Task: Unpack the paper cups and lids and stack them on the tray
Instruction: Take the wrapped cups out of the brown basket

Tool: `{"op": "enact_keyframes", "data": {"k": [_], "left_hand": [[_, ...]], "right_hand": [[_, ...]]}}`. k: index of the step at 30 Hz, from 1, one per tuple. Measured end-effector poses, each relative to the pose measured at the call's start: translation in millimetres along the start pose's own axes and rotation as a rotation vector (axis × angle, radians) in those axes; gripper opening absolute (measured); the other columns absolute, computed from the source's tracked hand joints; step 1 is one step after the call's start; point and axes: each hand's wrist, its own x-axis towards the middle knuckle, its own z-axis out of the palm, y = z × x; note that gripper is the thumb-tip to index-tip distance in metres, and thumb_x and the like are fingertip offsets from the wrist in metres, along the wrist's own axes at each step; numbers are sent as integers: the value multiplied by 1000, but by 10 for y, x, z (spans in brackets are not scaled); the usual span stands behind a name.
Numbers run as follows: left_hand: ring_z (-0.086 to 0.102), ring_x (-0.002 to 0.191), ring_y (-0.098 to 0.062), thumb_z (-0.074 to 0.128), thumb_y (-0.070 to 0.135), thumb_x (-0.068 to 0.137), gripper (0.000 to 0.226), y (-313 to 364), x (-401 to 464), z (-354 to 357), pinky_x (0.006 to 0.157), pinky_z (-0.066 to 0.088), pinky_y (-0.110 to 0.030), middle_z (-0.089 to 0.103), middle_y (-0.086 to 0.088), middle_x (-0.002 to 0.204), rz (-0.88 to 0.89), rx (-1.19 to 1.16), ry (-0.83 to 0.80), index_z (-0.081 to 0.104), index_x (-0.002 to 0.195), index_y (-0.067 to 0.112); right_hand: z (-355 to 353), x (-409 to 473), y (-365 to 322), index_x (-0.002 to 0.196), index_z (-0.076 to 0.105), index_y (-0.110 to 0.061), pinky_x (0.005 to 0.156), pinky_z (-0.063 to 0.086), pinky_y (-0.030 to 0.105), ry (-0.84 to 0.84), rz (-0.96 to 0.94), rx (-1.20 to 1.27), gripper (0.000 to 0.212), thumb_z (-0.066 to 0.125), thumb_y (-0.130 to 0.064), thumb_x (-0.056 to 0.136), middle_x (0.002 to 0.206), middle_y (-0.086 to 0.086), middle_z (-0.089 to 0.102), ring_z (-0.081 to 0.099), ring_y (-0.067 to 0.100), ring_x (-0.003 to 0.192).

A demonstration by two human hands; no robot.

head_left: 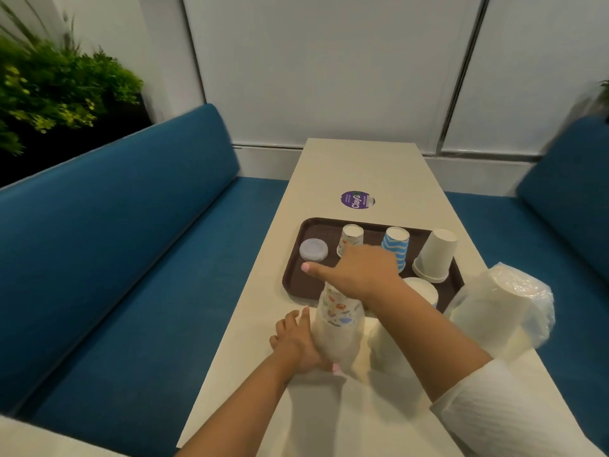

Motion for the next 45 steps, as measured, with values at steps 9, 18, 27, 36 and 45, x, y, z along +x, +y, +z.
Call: {"op": "enact_keyframes", "data": {"k": [9, 18, 27, 36, 45], "left_hand": [[47, 124, -13, 57, 18, 93, 52, -374, -518, -714, 101, 36, -20, 41, -2, 144, 229, -372, 340, 40, 143, 18], [60, 98, -8, 59, 15, 91, 33, -1270, -1568, -1559, 84, 48, -22, 56, 0, 120, 297, -594, 824, 56, 124, 14], [59, 101, -5, 50, -3, 80, 48, -2909, -3085, -1866, 74, 45, -13, 54, 6, 122, -13, -596, 1078, 58, 122, 20], [55, 99, -2, 51, -3, 87, 42, -4172, -4069, -1565, 79, 46, -13, 53, 12, 117, -324, -518, 1145, 57, 116, 27], [41, 126, -13, 50, 3, 87, 44, -4965, -4379, -862, 106, 33, -27, 51, 6, 133, -468, -187, 926, 55, 126, 24]], "right_hand": [[-246, -40, -686, 104, 60, -20, 74, 44, 32, 329, -173, 211, 44, 43, -58, 91, 100, 2, 65, 59, 23, 91], [-288, -601, -2021, 102, 59, -26, 75, 39, 32, 365, -439, 555, 28, 55, -50, 88, 89, -8, 64, 61, 24, 93], [-69, -1603, -3795, 84, 61, -24, 66, 44, 32, 11, -706, 903, 19, 62, -43, 82, 68, -11, 63, 59, 10, 70], [510, -2492, -5139, 103, 59, -27, 69, 45, 29, -604, -1029, 353, 39, 66, -54, 76, 98, -7, 63, 57, 14, 90], [1210, -2979, -5778, 144, 35, -17, 95, 48, 43, -1240, -858, -269, 82, 76, -39, 77, 139, 16, 44, 50, 34, 119]]}}
